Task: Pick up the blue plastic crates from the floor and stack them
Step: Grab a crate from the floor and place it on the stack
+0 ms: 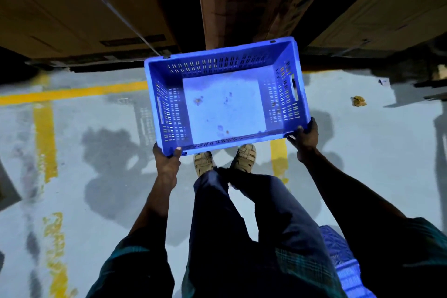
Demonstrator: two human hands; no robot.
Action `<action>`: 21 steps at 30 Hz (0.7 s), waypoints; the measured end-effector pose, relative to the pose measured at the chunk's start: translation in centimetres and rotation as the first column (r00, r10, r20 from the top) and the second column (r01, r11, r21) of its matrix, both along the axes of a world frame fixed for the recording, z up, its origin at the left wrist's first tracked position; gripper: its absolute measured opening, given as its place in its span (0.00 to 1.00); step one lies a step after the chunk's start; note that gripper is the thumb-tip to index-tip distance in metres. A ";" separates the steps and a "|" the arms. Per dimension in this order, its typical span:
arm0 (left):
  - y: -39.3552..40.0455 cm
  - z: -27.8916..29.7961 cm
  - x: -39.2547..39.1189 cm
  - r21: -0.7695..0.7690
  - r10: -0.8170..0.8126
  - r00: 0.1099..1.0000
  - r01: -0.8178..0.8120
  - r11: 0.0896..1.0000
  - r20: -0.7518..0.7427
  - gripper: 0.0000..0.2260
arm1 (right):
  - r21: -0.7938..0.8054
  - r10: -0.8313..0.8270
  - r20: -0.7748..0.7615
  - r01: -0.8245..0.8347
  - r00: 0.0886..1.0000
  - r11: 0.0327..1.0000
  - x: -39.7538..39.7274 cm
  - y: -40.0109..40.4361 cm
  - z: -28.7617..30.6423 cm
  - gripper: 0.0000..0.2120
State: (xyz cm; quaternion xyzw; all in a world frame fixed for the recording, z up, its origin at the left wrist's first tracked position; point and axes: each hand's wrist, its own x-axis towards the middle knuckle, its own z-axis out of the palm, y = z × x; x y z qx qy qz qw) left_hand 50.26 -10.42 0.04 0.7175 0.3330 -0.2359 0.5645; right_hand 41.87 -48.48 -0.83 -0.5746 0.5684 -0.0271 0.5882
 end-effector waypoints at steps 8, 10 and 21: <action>2.7 1.3 -1.7 0.071 -0.209 0.976 0.213 0.974 -0.054 0.37 | -0.374 0.232 -0.206 -0.296 0.950 0.879 -0.4 7.5 0.5 0.32; 2.5 1.7 -2.3 0.063 -0.270 0.963 0.270 0.961 -0.002 0.39 | -0.366 0.430 -0.309 -0.523 0.848 0.769 -0.8 9.3 1.5 0.29; -1.4 5.1 -7.5 0.002 -0.268 0.957 0.269 0.963 0.108 0.32 | -0.194 0.790 -0.151 -0.801 0.594 0.566 -2.8 12.1 1.8 0.33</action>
